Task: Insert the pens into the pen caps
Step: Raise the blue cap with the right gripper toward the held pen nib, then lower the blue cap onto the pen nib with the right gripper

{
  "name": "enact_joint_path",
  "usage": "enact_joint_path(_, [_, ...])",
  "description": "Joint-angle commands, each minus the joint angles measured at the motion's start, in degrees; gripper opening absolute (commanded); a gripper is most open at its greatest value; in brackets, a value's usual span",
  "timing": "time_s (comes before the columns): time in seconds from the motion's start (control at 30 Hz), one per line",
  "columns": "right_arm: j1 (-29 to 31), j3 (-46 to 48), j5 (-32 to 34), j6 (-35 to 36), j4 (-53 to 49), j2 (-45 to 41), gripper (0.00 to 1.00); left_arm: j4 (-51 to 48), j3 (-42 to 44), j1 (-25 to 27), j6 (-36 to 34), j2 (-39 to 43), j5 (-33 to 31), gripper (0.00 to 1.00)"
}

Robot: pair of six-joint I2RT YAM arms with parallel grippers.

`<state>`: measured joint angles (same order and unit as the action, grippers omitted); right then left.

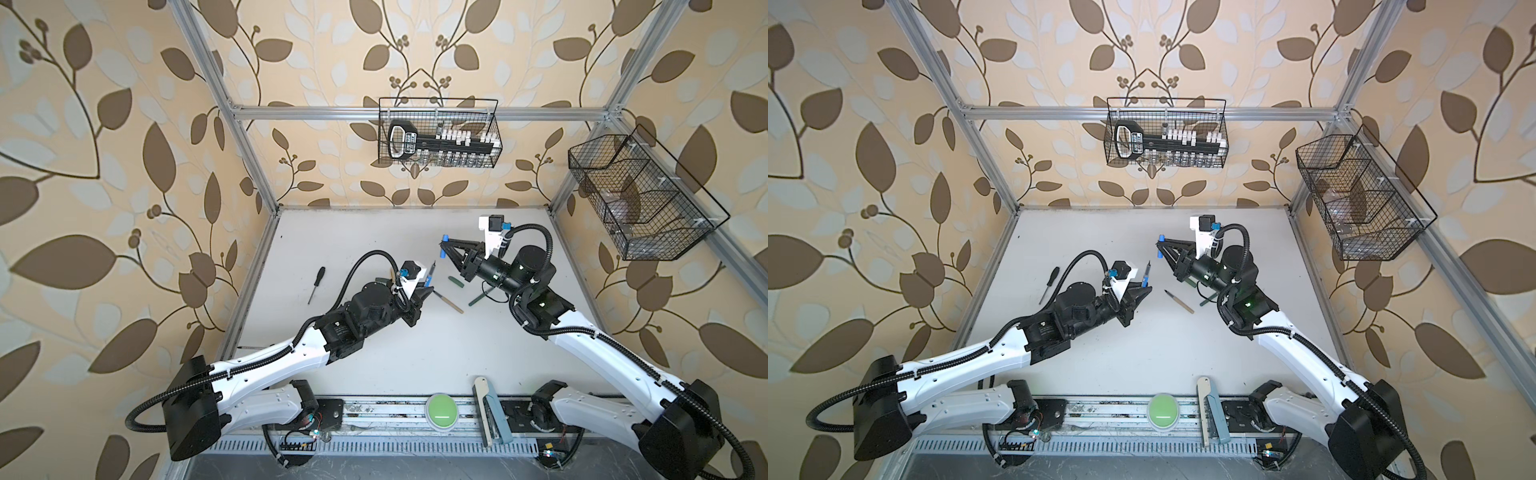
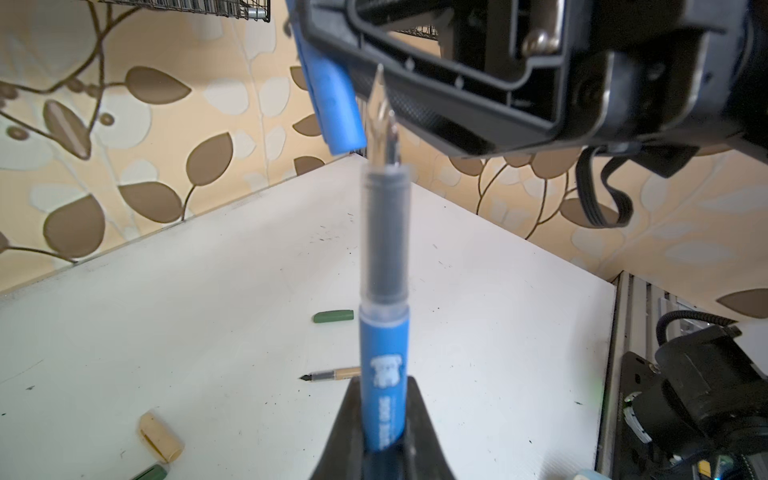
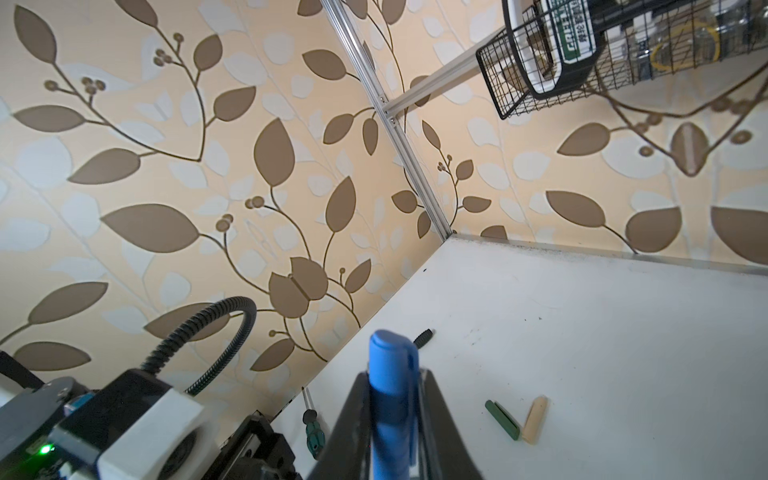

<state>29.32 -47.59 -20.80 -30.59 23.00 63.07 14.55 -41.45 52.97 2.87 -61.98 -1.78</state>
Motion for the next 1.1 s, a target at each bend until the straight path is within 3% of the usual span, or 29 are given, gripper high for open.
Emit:
enact_joint_path(0.0, [0.8, -2.9, -0.2, 1.3, 1.4, -0.6, 0.20, 2.8, 0.7, 0.6, -0.2, 2.3, 0.2, 0.00])
enact_joint_path(1.07, [3.2, -1.9, -7.3, -2.5, 8.3, -0.1, 0.21, 1.2, 1.5, 0.6, -1.1, 4.2, -1.6, 0.00])
